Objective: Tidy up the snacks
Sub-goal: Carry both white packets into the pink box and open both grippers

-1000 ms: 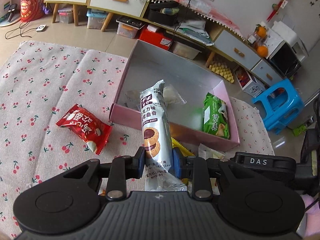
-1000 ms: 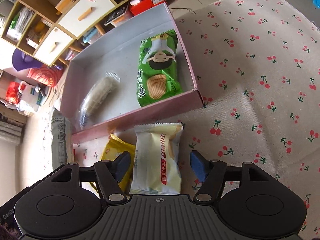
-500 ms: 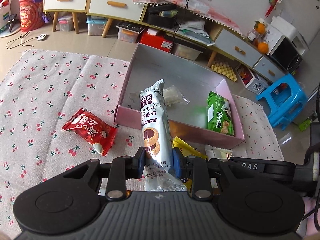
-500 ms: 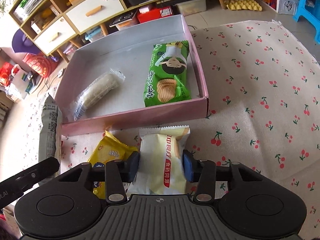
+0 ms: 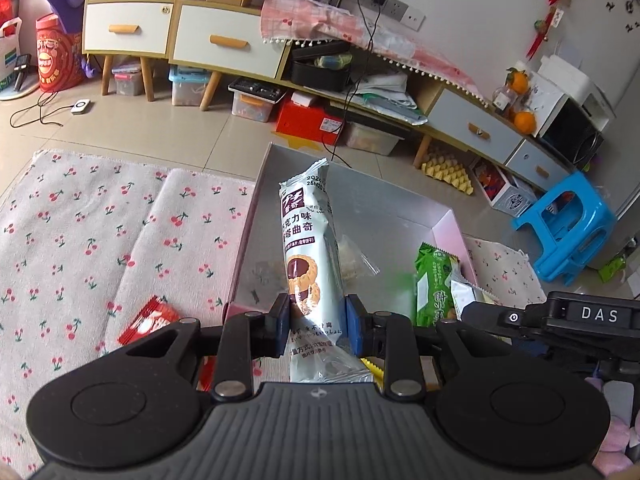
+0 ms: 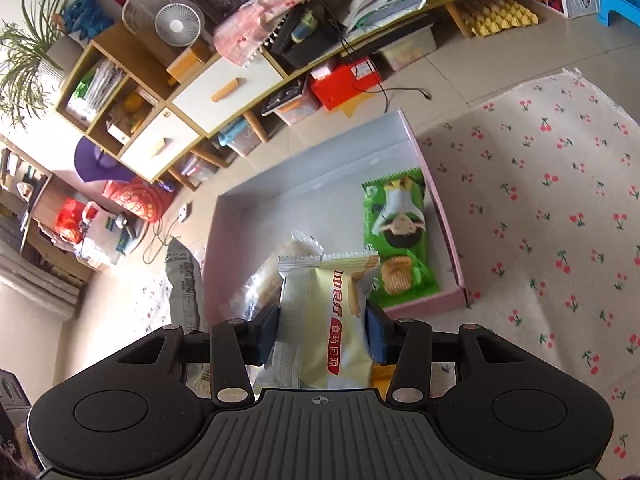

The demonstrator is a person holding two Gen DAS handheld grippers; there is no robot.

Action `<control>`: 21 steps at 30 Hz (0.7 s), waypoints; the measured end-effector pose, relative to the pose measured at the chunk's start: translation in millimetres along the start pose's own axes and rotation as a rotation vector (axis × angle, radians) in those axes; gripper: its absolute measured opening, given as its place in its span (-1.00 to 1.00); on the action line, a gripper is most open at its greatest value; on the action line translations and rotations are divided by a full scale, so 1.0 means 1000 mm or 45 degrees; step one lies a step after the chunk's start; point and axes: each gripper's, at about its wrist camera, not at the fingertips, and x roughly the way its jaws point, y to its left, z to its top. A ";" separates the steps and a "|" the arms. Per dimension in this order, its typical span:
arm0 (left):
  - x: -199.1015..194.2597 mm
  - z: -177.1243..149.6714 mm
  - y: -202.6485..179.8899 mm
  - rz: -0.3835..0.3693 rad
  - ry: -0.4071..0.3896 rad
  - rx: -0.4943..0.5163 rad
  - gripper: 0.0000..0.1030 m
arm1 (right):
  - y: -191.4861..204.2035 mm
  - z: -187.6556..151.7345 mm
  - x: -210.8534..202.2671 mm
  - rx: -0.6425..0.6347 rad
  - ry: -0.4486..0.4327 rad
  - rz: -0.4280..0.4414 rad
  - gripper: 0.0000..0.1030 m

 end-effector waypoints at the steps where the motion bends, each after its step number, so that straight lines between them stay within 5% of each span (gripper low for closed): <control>1: 0.006 0.004 0.000 0.003 0.000 0.006 -0.49 | 0.002 0.003 0.005 -0.009 -0.008 0.005 -0.13; 17: 0.067 0.032 -0.005 0.118 -0.062 0.230 -0.47 | 0.008 0.016 0.074 -0.185 -0.003 0.086 -0.05; 21: 0.065 0.029 -0.005 0.136 -0.099 0.242 -0.23 | 0.002 0.016 0.076 -0.145 0.023 0.119 0.32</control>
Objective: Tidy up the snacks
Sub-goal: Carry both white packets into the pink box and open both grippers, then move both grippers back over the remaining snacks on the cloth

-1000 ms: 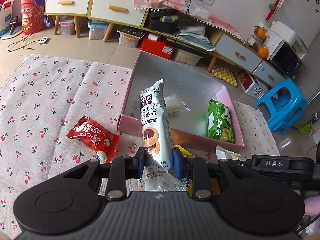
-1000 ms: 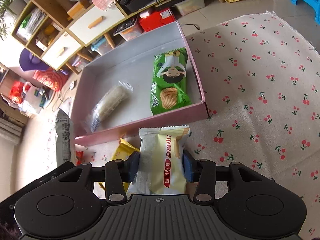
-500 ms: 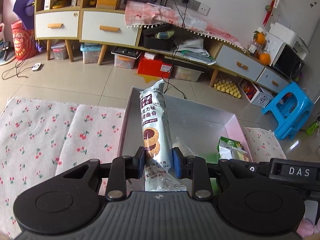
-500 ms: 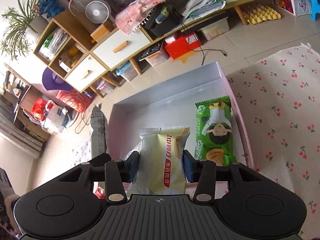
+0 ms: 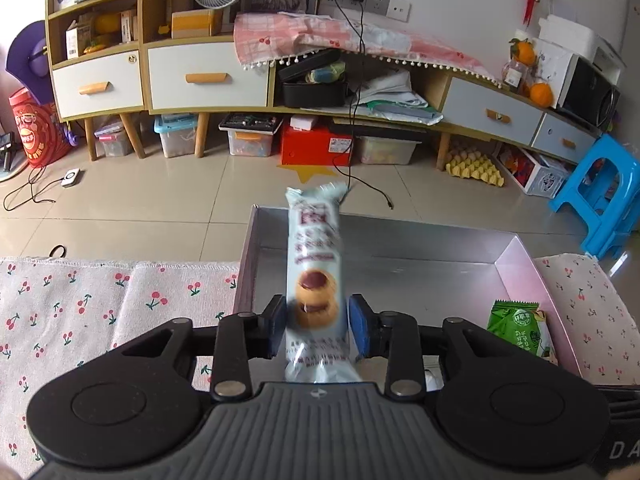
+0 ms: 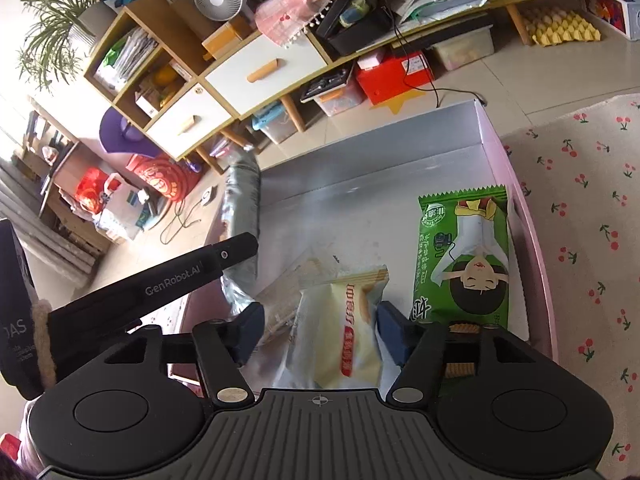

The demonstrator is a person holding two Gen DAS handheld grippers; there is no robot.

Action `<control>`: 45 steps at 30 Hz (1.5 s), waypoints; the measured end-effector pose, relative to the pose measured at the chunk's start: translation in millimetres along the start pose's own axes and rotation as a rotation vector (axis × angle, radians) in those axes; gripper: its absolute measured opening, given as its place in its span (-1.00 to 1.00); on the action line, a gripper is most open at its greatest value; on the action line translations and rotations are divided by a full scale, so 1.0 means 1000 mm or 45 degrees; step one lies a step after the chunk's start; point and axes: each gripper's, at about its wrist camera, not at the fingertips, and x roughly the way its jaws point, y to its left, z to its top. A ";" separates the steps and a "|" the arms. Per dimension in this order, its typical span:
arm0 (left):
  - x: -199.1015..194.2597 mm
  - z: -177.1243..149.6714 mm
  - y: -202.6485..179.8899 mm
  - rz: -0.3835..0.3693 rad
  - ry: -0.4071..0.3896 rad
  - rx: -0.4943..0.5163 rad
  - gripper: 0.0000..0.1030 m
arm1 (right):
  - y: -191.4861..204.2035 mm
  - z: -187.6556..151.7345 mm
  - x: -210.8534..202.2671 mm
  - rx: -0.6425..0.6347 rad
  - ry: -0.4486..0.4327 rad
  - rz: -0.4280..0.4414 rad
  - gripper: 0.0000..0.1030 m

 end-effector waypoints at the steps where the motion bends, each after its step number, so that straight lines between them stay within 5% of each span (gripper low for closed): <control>1: -0.002 0.000 0.001 0.000 -0.006 -0.001 -0.05 | -0.002 0.000 -0.002 0.005 -0.007 0.003 0.33; 21: -0.058 -0.005 0.001 -0.002 0.010 -0.044 0.39 | 0.013 -0.009 -0.070 -0.017 -0.034 -0.103 0.52; 31: -0.096 -0.027 0.005 0.031 0.048 -0.061 0.73 | 0.021 -0.037 -0.103 -0.042 0.004 -0.170 0.62; 45: -0.142 -0.077 0.020 -0.081 0.070 -0.031 0.94 | 0.035 -0.094 -0.120 -0.126 0.090 -0.162 0.72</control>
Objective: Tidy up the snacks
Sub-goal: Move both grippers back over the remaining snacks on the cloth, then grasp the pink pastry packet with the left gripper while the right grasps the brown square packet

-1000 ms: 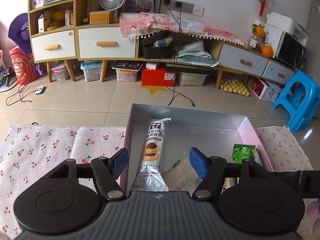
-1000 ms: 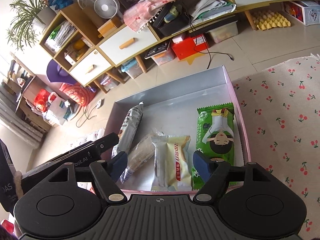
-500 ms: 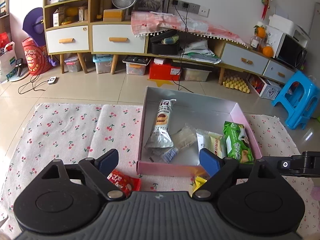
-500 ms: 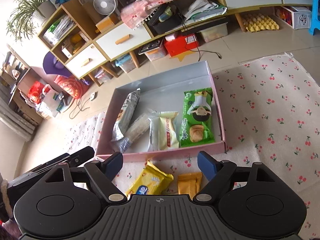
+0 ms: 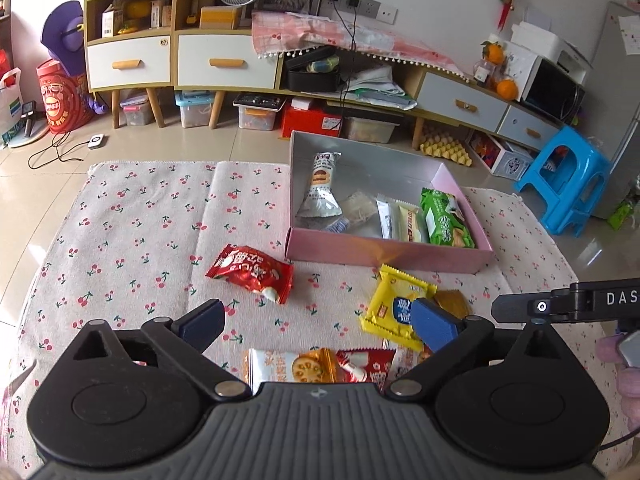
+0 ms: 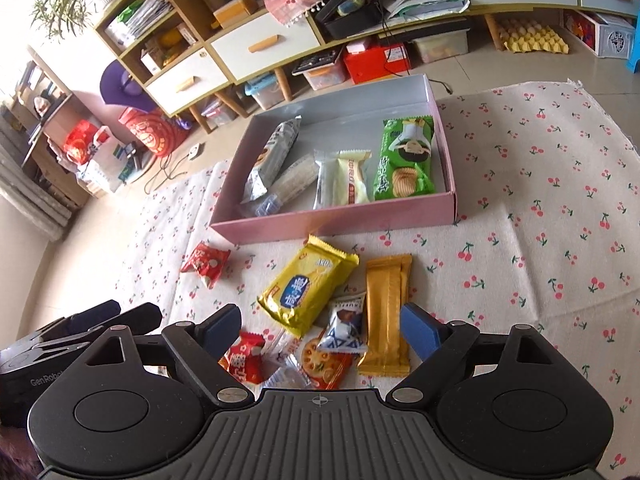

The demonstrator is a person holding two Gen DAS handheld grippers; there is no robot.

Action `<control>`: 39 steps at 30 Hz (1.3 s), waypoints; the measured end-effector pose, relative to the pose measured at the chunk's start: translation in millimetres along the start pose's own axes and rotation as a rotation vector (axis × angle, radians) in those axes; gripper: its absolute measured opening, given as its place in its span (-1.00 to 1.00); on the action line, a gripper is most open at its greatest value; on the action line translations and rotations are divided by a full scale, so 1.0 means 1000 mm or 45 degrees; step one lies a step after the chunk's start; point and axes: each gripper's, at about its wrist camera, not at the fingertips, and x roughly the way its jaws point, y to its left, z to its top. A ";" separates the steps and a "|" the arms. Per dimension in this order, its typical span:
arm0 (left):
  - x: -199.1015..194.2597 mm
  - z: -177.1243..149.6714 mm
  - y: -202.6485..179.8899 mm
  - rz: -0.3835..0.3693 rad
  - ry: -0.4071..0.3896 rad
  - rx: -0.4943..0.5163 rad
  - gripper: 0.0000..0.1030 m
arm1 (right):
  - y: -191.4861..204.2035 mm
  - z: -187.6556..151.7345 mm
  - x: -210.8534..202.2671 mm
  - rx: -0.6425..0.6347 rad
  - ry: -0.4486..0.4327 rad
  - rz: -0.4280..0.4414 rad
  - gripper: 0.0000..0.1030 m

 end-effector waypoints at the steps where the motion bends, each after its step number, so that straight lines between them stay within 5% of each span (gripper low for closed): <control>1: -0.002 -0.004 0.001 -0.008 0.001 0.014 0.97 | 0.002 -0.005 0.000 -0.014 0.006 0.003 0.72; 15: -0.018 -0.064 0.018 -0.101 -0.001 0.330 0.99 | 0.017 -0.075 0.007 -0.272 -0.073 0.056 0.72; 30: -0.020 -0.101 0.039 -0.286 0.157 0.552 0.98 | 0.031 -0.120 0.017 -0.543 -0.083 0.065 0.75; 39: -0.015 -0.108 0.033 -0.257 0.255 0.653 0.43 | 0.048 -0.149 0.038 -0.772 0.002 -0.006 0.84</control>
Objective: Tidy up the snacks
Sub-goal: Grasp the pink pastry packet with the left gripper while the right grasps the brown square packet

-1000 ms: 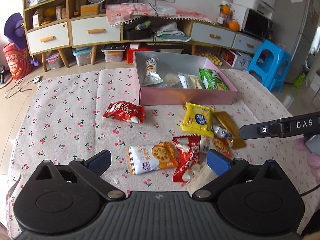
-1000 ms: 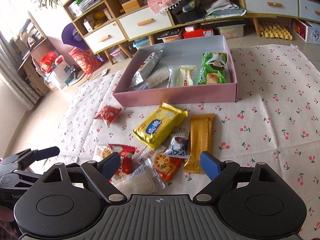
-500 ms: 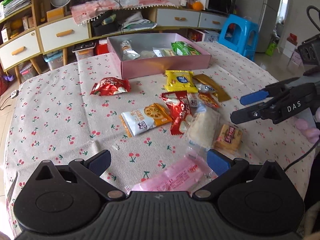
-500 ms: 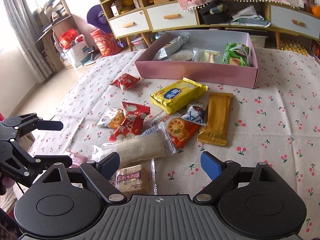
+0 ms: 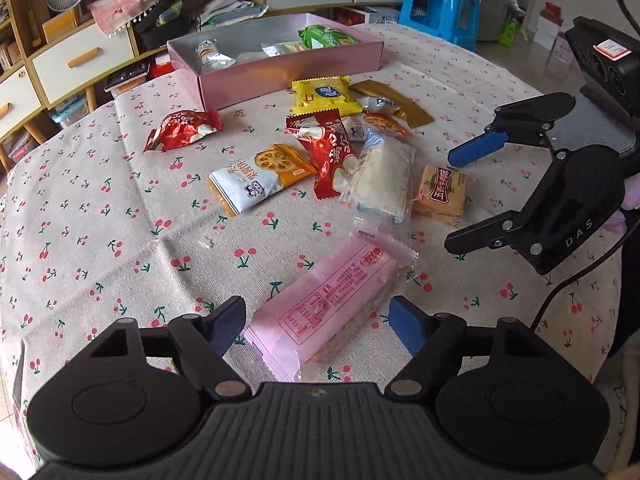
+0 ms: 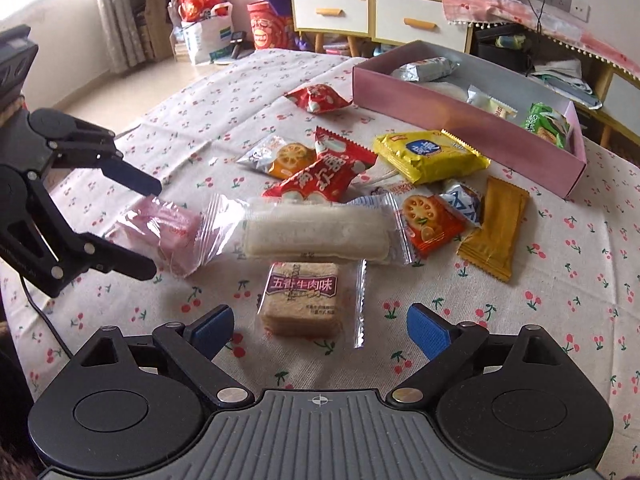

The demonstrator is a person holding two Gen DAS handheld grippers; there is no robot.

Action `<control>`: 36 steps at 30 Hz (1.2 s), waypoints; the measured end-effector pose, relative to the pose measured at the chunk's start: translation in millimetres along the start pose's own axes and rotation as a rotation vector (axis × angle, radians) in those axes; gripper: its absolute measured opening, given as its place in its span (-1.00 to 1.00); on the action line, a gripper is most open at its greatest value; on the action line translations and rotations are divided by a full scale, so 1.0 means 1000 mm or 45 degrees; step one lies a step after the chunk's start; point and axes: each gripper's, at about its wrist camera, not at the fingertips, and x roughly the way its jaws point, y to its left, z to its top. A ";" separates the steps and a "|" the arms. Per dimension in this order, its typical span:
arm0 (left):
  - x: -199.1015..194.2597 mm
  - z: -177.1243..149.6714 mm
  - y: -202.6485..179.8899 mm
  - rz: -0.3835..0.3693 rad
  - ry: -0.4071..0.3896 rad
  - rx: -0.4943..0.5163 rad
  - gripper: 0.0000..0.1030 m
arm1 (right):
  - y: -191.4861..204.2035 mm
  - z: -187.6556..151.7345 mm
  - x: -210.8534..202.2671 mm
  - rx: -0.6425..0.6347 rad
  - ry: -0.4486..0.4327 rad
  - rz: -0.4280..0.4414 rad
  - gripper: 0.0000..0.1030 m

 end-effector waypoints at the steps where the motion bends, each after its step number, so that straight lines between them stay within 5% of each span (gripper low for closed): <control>1: 0.000 0.000 0.000 0.009 0.007 0.003 0.35 | 0.001 -0.002 0.001 -0.011 -0.002 -0.005 0.87; 8: -0.002 0.001 0.017 0.028 0.033 -0.151 0.26 | -0.006 0.000 0.002 0.020 -0.012 -0.035 0.88; 19: -0.001 0.004 0.035 0.317 0.012 -0.351 0.26 | -0.041 0.006 0.004 0.247 0.011 -0.169 0.88; 28: 0.003 0.002 0.034 0.269 0.040 -0.275 0.50 | -0.037 0.006 0.005 0.176 0.000 -0.122 0.88; 36: -0.001 0.002 0.041 0.267 0.035 -0.340 0.20 | -0.032 0.007 0.006 0.138 -0.017 -0.100 0.87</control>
